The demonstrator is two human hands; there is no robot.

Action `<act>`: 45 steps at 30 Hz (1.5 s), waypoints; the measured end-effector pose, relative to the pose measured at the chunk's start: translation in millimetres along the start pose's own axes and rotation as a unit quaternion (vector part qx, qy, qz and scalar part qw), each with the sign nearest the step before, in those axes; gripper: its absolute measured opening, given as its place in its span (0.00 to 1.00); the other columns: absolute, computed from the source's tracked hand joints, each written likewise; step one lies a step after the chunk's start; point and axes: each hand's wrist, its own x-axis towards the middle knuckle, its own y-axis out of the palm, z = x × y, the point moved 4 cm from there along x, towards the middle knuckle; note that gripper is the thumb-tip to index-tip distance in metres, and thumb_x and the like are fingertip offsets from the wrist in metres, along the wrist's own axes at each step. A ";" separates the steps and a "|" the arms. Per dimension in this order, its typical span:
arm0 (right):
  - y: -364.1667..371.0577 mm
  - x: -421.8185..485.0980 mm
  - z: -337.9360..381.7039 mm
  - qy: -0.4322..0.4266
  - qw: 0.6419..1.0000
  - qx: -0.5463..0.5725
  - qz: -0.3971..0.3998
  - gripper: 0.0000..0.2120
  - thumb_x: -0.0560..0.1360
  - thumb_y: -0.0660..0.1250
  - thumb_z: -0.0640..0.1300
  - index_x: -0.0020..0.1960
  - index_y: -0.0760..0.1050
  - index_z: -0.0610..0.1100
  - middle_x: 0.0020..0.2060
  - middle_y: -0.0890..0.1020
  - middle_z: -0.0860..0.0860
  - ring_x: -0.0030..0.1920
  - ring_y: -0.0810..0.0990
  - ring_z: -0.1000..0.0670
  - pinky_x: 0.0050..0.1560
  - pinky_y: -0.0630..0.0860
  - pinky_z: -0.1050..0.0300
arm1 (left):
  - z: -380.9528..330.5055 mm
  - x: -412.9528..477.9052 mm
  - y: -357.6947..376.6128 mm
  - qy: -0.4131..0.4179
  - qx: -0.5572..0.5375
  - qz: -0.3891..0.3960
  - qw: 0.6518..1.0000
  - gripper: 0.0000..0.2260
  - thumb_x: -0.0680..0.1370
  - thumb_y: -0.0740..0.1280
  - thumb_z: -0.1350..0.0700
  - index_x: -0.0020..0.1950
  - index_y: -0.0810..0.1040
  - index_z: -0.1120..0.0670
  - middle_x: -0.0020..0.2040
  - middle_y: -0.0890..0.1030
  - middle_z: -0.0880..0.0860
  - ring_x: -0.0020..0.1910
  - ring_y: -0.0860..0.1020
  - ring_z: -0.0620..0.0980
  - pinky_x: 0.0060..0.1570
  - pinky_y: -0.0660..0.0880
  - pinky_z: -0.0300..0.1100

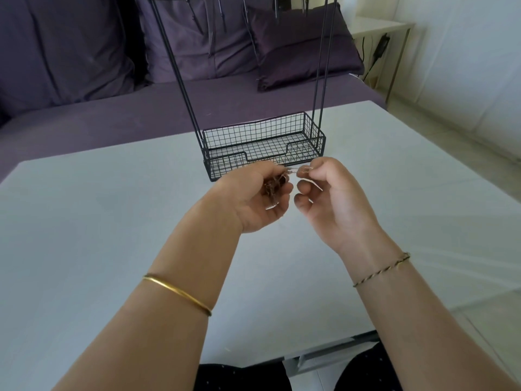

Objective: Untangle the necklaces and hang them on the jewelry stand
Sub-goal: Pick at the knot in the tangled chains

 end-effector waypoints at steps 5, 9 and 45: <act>0.9 2.2 -2.8 0.019 0.997 0.078 -0.007 0.12 0.74 0.56 0.32 0.35 0.67 0.43 0.31 0.76 0.49 0.25 0.69 0.54 0.25 0.66 0.64 | -1.9 -0.9 1.0 0.039 0.052 -0.008 0.998 0.07 0.78 0.63 0.62 0.39 0.75 0.57 0.32 0.76 0.52 0.28 0.75 0.44 0.24 0.71 0.32; 0.5 0.2 -3.8 0.087 0.992 0.082 0.045 0.08 0.73 0.54 0.35 0.37 0.63 0.45 0.28 0.70 0.51 0.25 0.61 0.54 0.25 0.61 0.64 | -4.9 -1.3 0.4 0.069 0.074 -0.029 0.994 0.08 0.78 0.61 0.63 0.38 0.74 0.57 0.31 0.75 0.51 0.27 0.72 0.44 0.24 0.68 0.33; -31.7 9.9 -11.9 0.135 0.977 -0.082 -0.141 0.15 0.75 0.51 0.27 0.42 0.73 0.39 0.41 0.75 0.43 0.24 0.66 0.53 0.22 0.67 0.65 | -13.0 1.0 -12.1 0.104 0.064 -0.043 0.992 0.10 0.77 0.62 0.61 0.35 0.72 0.55 0.29 0.73 0.50 0.27 0.69 0.45 0.25 0.67 0.35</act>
